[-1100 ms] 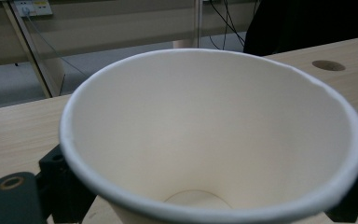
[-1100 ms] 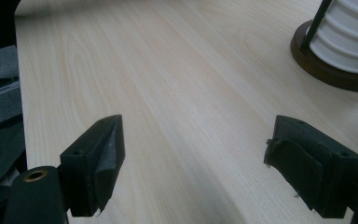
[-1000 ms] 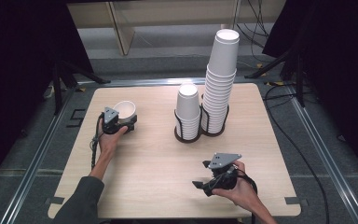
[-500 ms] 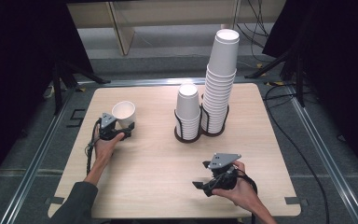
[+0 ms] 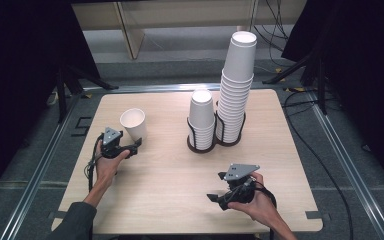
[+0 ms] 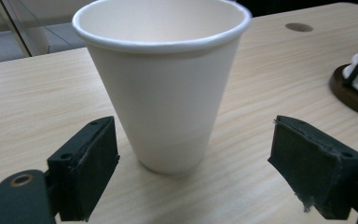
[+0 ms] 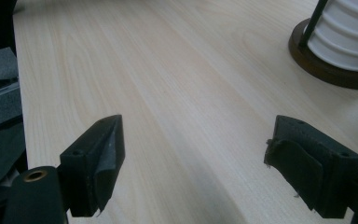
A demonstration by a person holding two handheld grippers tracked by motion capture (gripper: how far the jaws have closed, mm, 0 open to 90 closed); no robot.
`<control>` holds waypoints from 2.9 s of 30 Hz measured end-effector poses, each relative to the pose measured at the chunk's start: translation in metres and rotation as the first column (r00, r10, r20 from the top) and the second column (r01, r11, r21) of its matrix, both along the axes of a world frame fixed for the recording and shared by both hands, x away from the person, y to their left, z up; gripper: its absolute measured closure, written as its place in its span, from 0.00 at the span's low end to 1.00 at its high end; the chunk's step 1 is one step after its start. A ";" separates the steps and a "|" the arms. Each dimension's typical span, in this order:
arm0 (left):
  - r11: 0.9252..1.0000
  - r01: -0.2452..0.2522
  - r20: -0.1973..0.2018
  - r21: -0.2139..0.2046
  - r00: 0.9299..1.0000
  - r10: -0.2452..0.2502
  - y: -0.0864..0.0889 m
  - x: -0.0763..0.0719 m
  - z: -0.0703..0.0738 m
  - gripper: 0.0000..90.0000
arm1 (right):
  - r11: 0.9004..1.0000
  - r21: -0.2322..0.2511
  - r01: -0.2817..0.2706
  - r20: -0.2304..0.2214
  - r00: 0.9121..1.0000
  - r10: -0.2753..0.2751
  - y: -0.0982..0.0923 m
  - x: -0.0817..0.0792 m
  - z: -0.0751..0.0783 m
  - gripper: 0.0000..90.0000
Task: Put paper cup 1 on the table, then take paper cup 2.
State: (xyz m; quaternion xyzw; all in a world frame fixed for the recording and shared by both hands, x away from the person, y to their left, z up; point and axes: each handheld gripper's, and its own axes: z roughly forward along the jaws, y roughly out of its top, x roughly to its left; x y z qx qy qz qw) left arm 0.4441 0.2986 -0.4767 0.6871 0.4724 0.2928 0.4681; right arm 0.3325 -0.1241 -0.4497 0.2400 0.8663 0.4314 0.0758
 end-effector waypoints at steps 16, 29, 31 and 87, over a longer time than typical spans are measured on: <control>0.996 0.069 0.055 -0.064 0.996 -0.066 -0.021 -0.070 0.029 0.16 | 0.998 0.031 0.053 0.031 0.998 -0.054 -0.007 0.003 0.003 0.21; 0.981 0.182 0.072 -0.067 0.981 -0.177 -0.040 -0.111 0.033 0.16 | 0.991 0.048 0.128 0.025 0.991 -0.129 -0.015 0.006 0.006 0.21; 0.979 0.192 0.068 -0.062 0.980 -0.187 -0.041 -0.117 0.032 0.16 | 0.988 0.055 0.145 0.020 0.989 -0.146 -0.018 0.007 0.007 0.21; 0.951 0.304 0.044 -0.061 0.952 -0.302 -0.058 -0.140 0.014 0.16 | 0.872 0.301 0.386 0.154 0.882 -0.445 -0.080 0.099 0.151 0.17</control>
